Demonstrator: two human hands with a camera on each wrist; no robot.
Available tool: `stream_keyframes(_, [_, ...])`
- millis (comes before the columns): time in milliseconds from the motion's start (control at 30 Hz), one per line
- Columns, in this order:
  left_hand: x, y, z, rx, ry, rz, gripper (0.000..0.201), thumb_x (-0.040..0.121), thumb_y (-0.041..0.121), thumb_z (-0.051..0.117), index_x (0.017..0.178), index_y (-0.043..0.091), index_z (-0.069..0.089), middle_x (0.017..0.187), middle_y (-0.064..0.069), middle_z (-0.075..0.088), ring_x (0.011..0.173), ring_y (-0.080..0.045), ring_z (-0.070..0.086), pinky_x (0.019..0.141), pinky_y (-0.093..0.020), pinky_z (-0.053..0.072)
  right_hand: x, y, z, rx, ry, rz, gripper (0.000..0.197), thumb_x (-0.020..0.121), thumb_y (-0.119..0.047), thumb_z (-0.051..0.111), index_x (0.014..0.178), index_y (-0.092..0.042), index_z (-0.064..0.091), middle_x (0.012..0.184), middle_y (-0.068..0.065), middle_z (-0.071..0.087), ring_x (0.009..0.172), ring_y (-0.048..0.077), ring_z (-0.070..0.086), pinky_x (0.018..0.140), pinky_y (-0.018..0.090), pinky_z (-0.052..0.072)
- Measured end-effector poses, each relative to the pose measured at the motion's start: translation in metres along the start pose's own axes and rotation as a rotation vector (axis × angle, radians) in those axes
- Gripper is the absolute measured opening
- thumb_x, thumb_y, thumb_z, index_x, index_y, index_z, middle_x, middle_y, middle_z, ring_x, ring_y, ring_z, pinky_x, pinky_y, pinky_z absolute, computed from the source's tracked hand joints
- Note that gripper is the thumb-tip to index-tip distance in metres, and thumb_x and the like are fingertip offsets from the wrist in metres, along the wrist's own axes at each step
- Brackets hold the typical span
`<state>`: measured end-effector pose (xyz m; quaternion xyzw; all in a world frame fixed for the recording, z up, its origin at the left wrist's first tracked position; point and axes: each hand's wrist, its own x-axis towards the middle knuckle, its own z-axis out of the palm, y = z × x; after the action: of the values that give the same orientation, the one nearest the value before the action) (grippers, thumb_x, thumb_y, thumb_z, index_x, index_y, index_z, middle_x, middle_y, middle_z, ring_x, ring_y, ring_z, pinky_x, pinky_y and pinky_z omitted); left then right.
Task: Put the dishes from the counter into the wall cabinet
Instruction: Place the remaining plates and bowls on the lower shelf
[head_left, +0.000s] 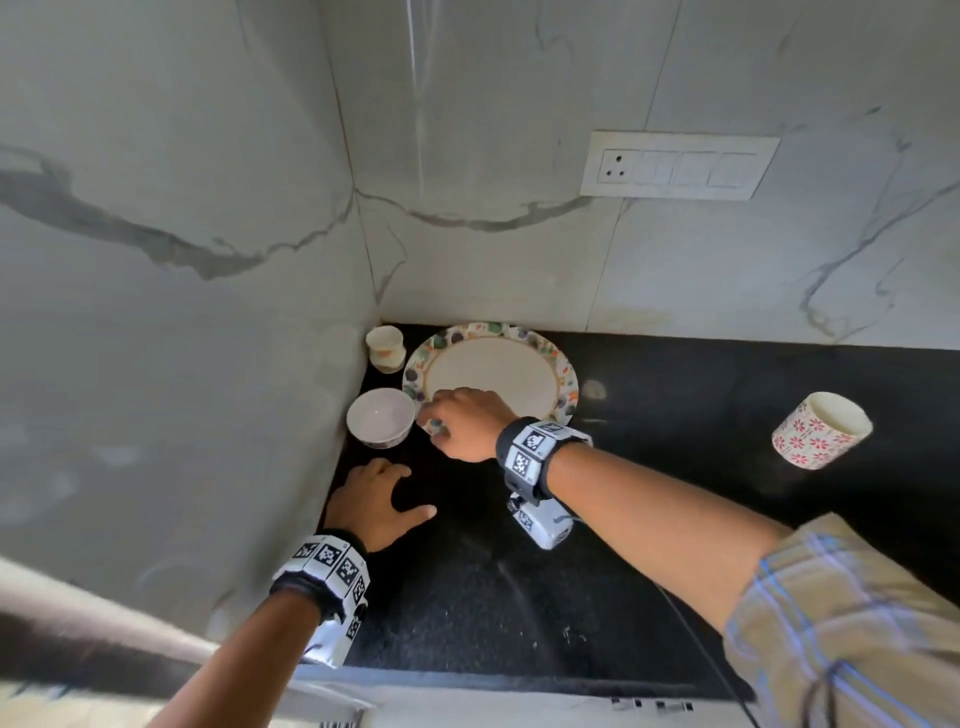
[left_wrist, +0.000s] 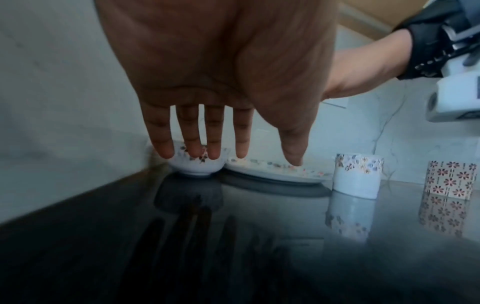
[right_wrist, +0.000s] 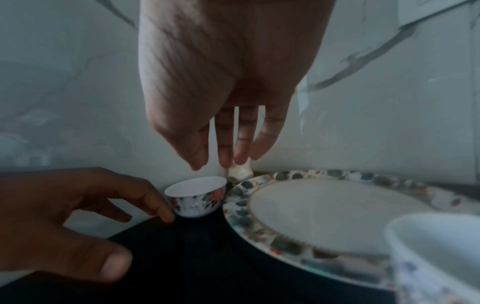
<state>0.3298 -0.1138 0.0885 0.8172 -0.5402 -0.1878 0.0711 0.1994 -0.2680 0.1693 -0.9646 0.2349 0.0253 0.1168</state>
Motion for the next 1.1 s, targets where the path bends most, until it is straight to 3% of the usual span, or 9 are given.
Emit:
stream_keyframes(67, [-0.002, -0.006, 0.007, 0.03, -0.066, -0.019, 0.087, 0.066, 0.081, 0.057, 0.138, 0.034, 0.045, 0.148, 0.003, 0.036, 0.133, -0.024, 0.037, 0.102, -0.043, 0.043, 0.012, -0.006, 0.015, 0.017, -0.014, 0.03, 0.045, 0.09, -0.029, 0.058, 0.134, -0.033, 0.054, 0.134, 0.001, 0.055, 0.116, 0.029, 0.056, 0.083, 0.041, 0.05])
stream_keyframes(167, [-0.003, -0.01, 0.012, 0.048, -0.063, -0.016, 0.088, 0.065, 0.077, 0.062, 0.14, 0.035, 0.042, 0.152, 0.003, 0.03, 0.136, -0.024, 0.033, 0.103, -0.044, 0.041, 0.026, -0.008, 0.031, 0.031, -0.038, 0.081, 0.054, 0.09, -0.033, 0.06, 0.141, -0.034, 0.045, 0.142, 0.003, 0.047, 0.119, 0.031, 0.054, 0.085, 0.042, 0.05])
stream_keyframes(400, [0.005, 0.001, 0.004, 0.033, -0.09, -0.057, 0.085, 0.062, 0.066, 0.075, 0.133, 0.032, 0.046, 0.139, 0.003, 0.036, 0.129, -0.025, 0.037, 0.097, -0.043, 0.046, 0.044, -0.005, 0.051, 0.077, -0.048, 0.147, 0.049, 0.093, -0.036, 0.059, 0.14, -0.038, 0.046, 0.141, 0.003, 0.048, 0.119, 0.031, 0.056, 0.089, 0.042, 0.048])
stream_keyframes(667, [0.003, 0.002, 0.006, -0.002, -0.068, -0.071, 0.084, 0.064, 0.062, 0.076, 0.136, 0.032, 0.046, 0.141, 0.003, 0.036, 0.131, -0.024, 0.035, 0.097, -0.042, 0.045, 0.055, -0.012, 0.061, 0.093, 0.065, 0.151, 0.027, 0.096, -0.037, 0.055, 0.121, -0.029, 0.064, 0.126, 0.007, 0.056, 0.11, 0.035, 0.059, 0.082, 0.041, 0.048])
stream_keyframes(967, [0.004, 0.005, 0.001, 0.03, -0.083, -0.077, 0.081, 0.062, 0.064, 0.076, 0.131, 0.034, 0.046, 0.135, 0.005, 0.037, 0.126, -0.024, 0.037, 0.094, -0.042, 0.046, 0.036, -0.019, 0.036, 0.171, 0.235, 0.127, 0.036, 0.1, -0.045, 0.044, 0.125, -0.023, 0.057, 0.122, 0.008, 0.061, 0.104, 0.034, 0.061, 0.076, 0.039, 0.047])
stream_keyframes(1100, [0.009, 0.007, -0.006, 0.076, -0.121, -0.077, 0.075, 0.061, 0.065, 0.076, 0.123, 0.034, 0.048, 0.129, 0.005, 0.039, 0.122, -0.025, 0.04, 0.095, -0.043, 0.046, 0.01, -0.017, 0.012, 0.137, 0.315, 0.075, 0.037, 0.1, -0.045, 0.043, 0.125, -0.021, 0.056, 0.118, 0.007, 0.063, 0.095, 0.032, 0.063, 0.063, 0.032, 0.038])
